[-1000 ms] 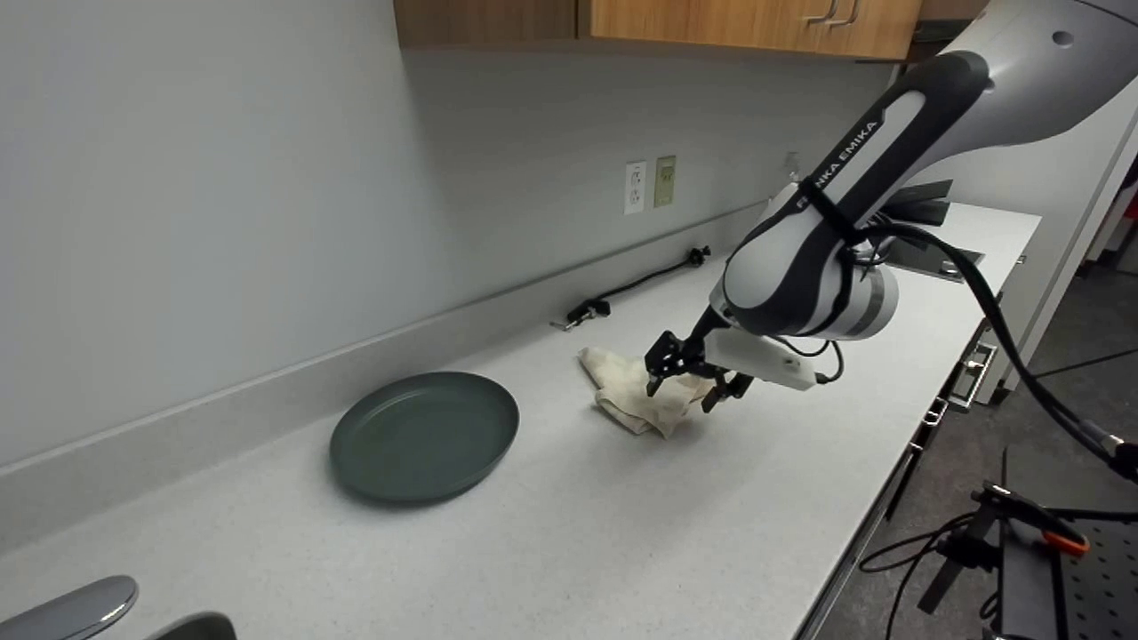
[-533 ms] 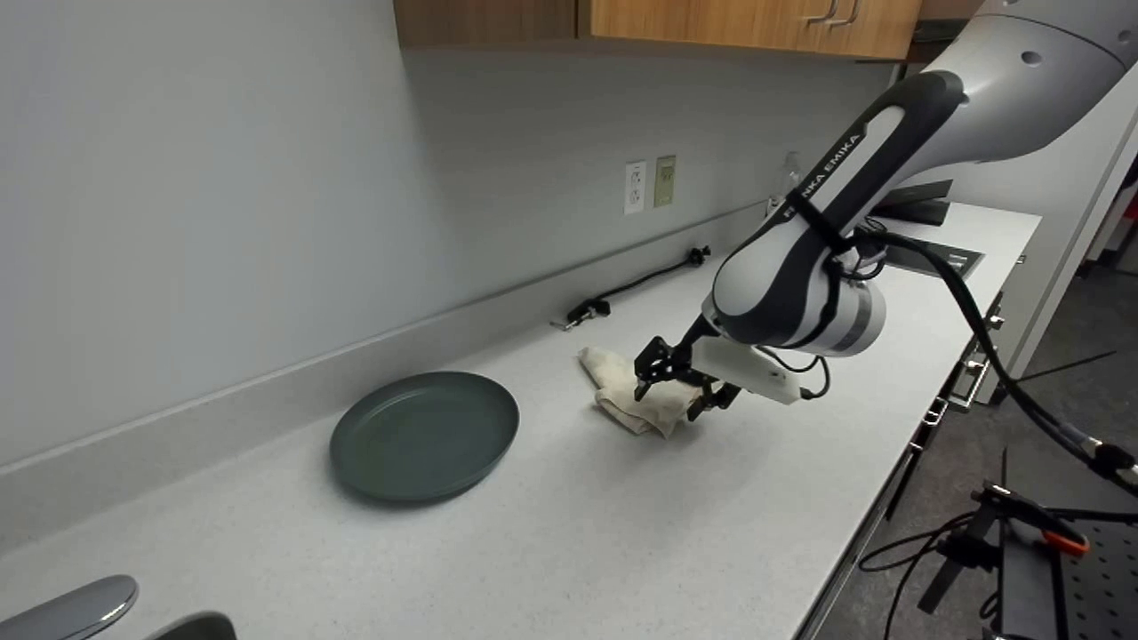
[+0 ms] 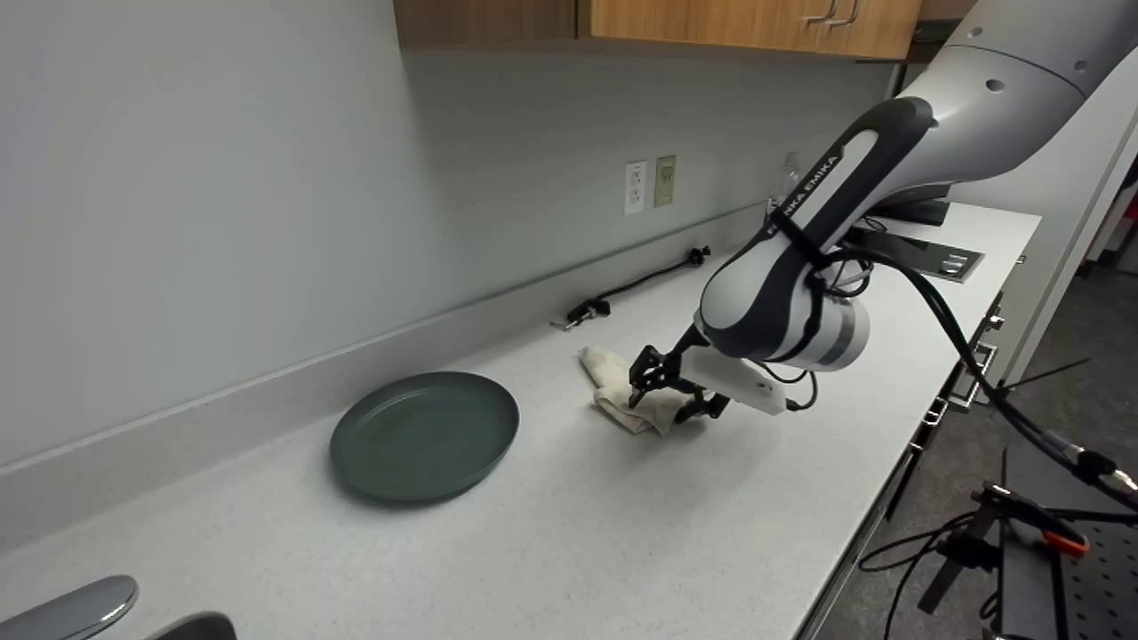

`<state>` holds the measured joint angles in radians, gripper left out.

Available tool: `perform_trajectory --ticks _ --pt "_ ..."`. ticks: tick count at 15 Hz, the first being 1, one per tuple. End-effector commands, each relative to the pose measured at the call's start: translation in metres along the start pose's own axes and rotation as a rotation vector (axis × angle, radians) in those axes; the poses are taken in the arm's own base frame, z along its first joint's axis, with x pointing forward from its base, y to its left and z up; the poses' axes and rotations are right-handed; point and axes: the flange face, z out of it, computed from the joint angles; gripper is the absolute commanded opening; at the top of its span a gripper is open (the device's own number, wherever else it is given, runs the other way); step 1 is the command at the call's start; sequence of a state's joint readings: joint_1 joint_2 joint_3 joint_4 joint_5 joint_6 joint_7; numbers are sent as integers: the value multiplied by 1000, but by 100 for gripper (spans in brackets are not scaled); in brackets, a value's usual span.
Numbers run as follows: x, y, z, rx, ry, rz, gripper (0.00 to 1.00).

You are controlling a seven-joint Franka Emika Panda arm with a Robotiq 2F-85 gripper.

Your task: Unfold the towel

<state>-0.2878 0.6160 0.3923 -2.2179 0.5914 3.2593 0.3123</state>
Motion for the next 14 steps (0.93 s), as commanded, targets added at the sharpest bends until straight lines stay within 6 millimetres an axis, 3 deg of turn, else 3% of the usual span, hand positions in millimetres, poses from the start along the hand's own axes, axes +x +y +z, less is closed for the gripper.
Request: perform_trajectory --ticks 1,4,6,8,9,10,14 --pt "8 -2 4 9 31 3 51" --pt "12 -2 0 6 41 4 27" --pt "15 -3 -4 8 50 4 19" --pt "15 -5 -6 8 56 0 19" --pt "15 -7 -7 9 58 -4 24" --pt "14 -7 -8 7 58 -9 42" --pt "11 -10 -11 -8 65 -39 68"
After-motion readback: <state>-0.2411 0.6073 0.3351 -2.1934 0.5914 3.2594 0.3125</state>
